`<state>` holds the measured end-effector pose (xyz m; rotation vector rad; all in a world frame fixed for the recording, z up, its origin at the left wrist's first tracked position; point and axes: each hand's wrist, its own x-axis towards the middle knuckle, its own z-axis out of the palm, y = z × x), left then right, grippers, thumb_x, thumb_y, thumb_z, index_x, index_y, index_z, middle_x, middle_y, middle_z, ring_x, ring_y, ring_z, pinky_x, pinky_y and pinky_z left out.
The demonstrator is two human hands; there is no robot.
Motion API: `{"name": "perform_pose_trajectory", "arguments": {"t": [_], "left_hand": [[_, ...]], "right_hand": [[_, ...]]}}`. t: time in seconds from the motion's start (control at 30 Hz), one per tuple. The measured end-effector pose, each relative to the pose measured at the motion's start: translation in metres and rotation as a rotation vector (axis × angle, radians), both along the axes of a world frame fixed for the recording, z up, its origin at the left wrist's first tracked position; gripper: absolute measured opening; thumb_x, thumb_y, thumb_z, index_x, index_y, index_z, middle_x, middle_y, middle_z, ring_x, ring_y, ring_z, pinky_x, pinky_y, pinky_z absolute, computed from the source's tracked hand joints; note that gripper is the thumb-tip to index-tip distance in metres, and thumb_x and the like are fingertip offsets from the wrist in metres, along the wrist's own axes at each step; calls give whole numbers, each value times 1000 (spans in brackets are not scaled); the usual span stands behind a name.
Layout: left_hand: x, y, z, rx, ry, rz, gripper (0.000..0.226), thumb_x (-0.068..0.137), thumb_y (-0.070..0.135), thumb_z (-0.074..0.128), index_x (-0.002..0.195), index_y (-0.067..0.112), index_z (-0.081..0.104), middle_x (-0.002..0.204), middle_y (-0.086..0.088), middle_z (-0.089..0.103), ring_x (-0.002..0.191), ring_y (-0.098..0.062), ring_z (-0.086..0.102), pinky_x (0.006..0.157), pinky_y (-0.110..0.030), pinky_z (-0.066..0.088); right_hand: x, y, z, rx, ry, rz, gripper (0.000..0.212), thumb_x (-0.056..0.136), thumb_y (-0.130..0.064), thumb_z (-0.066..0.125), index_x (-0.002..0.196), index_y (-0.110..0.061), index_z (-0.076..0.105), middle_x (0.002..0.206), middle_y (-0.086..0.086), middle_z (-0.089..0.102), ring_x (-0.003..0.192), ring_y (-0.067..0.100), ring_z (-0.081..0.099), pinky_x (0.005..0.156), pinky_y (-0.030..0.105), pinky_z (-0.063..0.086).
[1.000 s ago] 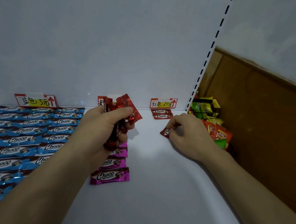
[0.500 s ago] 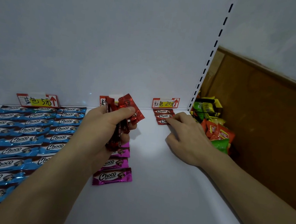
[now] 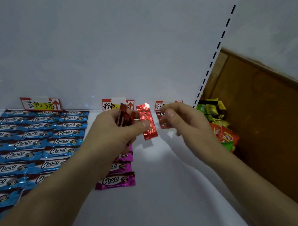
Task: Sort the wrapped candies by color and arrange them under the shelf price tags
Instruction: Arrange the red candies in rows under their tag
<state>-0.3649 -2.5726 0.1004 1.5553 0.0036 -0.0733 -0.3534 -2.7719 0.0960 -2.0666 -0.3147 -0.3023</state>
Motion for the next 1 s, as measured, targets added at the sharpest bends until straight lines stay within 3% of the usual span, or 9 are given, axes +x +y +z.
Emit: {"name": "perform_pose_trajectory", "arguments": {"t": [0.1, 0.23, 0.3, 0.37, 0.43, 0.53, 0.67, 0.8, 1.0], "left_hand": [[-1, -4, -2, 148, -125, -35, 16, 80, 20, 82, 92, 18, 71, 59, 13, 64, 49, 1, 56, 49, -14, 42], [0, -4, -5, 221, -88, -40, 13, 84, 20, 79, 94, 20, 71, 69, 7, 66, 53, -2, 58, 49, -20, 48], [2, -4, -4, 107, 10, -38, 11, 89, 16, 74, 99, 16, 70, 70, 1, 60, 53, -8, 51, 44, -20, 42], [4, -4, -1, -100, 146, -36, 12, 93, 10, 67, 105, 10, 67, 71, -2, 53, 51, -9, 44, 39, -19, 35], [6, -4, 4, -310, 260, -41, 17, 94, 1, 55, 108, 6, 62, 73, -3, 49, 50, -10, 39, 35, -18, 29], [4, -3, 8, -477, 335, -75, 29, 88, -3, 40, 110, 2, 58, 73, -4, 45, 50, -10, 36, 34, -17, 27], [3, -5, 9, -478, 320, -41, 25, 96, 1, 46, 115, -1, 62, 74, -8, 55, 54, -16, 65, 38, -21, 44], [-2, -8, 12, -478, 335, -43, 20, 103, 7, 51, 116, -2, 64, 91, -14, 58, 83, -35, 76, 57, -35, 62], [-2, -6, 12, -429, 318, -8, 21, 101, 12, 57, 117, 2, 67, 106, -16, 55, 80, -33, 76, 59, -35, 62]], "right_hand": [[-11, 13, 12, 209, 167, 164, 18, 95, -14, 65, 112, -11, 71, 82, 2, 72, 73, 11, 66, 61, 26, 49], [-11, 4, 3, 195, 103, 57, 26, 88, 2, 71, 97, -22, 74, 80, -1, 75, 71, 6, 67, 64, 19, 51], [-7, -17, 0, -69, -185, -99, 25, 87, -4, 74, 95, -27, 75, 79, -13, 73, 74, 2, 65, 67, 16, 49], [-8, -37, -6, -563, -416, -116, 12, 91, -18, 71, 100, -24, 78, 87, -11, 73, 79, 5, 61, 70, 20, 49], [-11, -50, -21, -857, -359, -45, 15, 93, -24, 68, 105, -22, 78, 94, -6, 72, 88, 15, 61, 73, 34, 54], [-21, -56, -38, -759, -295, -60, 20, 94, -15, 66, 110, -19, 77, 100, -4, 71, 94, 15, 61, 79, 32, 54], [-24, -57, -32, -519, -265, -225, 23, 93, -4, 62, 107, -14, 76, 102, -5, 71, 91, 1, 56, 78, 3, 40], [-21, -46, -35, -730, -88, -60, 32, 98, -19, 51, 125, -23, 69, 116, -9, 63, 106, 5, 54, 91, 19, 45], [-15, -37, -42, -833, -86, -91, 42, 100, -27, 38, 138, -24, 55, 134, -6, 56, 120, 15, 52, 95, 39, 50]]}}
